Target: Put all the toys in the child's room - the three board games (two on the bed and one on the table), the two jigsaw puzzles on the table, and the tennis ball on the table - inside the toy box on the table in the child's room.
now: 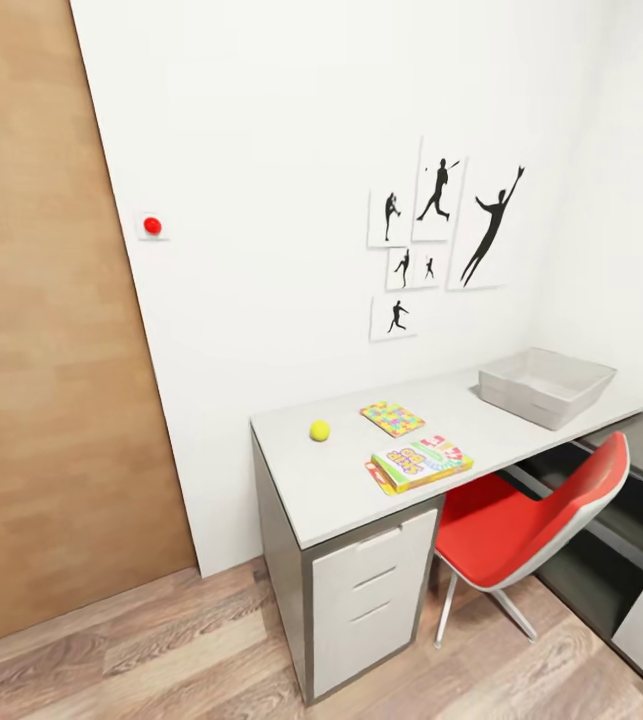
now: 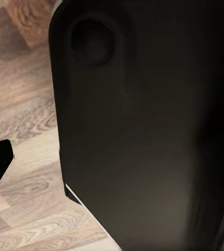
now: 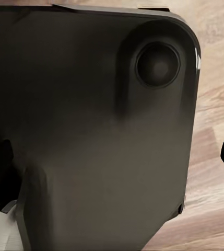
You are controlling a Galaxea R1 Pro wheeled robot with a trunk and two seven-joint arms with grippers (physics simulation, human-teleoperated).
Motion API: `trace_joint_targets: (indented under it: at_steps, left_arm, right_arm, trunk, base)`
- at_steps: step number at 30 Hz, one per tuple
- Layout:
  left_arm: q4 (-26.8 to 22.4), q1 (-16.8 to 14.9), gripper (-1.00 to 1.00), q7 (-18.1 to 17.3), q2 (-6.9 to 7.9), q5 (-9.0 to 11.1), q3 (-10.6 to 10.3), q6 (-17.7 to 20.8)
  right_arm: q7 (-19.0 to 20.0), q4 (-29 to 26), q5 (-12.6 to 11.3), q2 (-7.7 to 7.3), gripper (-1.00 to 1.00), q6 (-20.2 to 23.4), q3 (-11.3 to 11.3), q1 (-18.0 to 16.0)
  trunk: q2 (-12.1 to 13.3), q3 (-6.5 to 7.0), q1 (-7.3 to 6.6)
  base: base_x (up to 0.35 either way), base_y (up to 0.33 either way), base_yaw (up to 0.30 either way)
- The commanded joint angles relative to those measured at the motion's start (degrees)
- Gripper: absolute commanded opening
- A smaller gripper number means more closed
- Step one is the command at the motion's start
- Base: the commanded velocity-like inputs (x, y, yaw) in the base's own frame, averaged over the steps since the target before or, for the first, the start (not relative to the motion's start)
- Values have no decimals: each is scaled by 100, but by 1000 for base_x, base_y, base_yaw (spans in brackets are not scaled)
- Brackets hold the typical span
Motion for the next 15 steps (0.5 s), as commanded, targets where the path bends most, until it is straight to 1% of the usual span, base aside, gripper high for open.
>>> trace_joint_targets:
  at_steps: [1,9,11,15]
  left_arm:
    - [-2,-1,100,-2,0,-6,-5,-3]
    - [-2,-1,100,-2,3,-12,-4,-3]
    - [-12,-1,100,-2,7,-13,-4,-3]
    - [-50,-1,100,-2,18,-14,-8,-3]
  right_arm:
    - [4,-1,-10,-3,100,-16,-3,-1]
    - [-18,-1,-34,-12,100,-17,-8,-1]
    - [-30,-1,-40,-14,100,-20,-11,-1]
    - [-53,-1,-48,-19,100,-21,-15,-1]
  trunk:
    - [39,14,-23]
    - [360,157,-199]
    - [440,193,-242]
    - [600,265,-330]
  base:
    - [0,0,-276]
    - [0,0,-266]
    - [0,0,-180]
    - [0,0,-77]
